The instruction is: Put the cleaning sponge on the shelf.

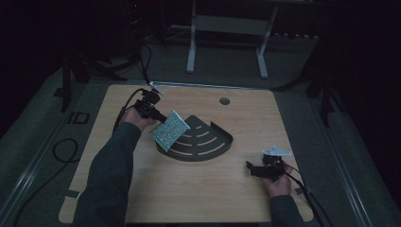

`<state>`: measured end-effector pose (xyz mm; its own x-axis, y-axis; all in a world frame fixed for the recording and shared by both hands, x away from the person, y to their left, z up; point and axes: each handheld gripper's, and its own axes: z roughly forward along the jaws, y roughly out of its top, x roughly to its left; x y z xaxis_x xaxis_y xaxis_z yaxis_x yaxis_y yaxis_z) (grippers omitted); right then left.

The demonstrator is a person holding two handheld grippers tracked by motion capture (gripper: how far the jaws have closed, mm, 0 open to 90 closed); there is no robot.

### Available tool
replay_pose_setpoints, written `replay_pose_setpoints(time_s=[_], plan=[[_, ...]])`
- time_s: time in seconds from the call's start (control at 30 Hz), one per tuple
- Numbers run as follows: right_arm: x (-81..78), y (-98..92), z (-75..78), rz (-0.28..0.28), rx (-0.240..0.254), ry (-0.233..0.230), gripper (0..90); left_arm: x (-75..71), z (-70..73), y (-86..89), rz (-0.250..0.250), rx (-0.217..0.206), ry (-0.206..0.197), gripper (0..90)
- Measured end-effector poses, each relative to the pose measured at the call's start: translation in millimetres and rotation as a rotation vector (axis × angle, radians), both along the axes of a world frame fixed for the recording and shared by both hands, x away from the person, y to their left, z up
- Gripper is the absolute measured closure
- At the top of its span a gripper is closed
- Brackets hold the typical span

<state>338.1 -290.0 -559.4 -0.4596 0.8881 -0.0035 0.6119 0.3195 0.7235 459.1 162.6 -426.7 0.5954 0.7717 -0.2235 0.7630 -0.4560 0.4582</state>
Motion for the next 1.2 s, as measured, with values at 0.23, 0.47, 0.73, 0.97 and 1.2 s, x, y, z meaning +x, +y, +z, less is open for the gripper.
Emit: replay_pose_setpoints(time_s=[0.23,0.47,0.73,0.97,1.2], plan=[[0.0,0.0,0.0,0.000,0.001,0.000,14.3,4.5,-5.3,-2.6,0.014,-0.003,0.000,90.0],[0.0,0.0,0.0,0.000,0.001,0.000,14.3,7.3,-8.9,-4.2,0.012,-0.009,-0.008,90.0],[0.0,0.0,0.0,0.000,0.001,0.000,14.3,9.0,-13.5,-9.9,0.008,0.004,-0.016,90.0],[0.0,0.0,0.0,0.000,0.001,0.000,14.2,10.1,-17.6,-14.2,0.001,0.031,-0.023,90.0],[0.0,0.0,0.0,0.000,0.001,0.000,14.3,9.3,-19.3,-17.3,-0.005,0.053,-0.029,89.9]])
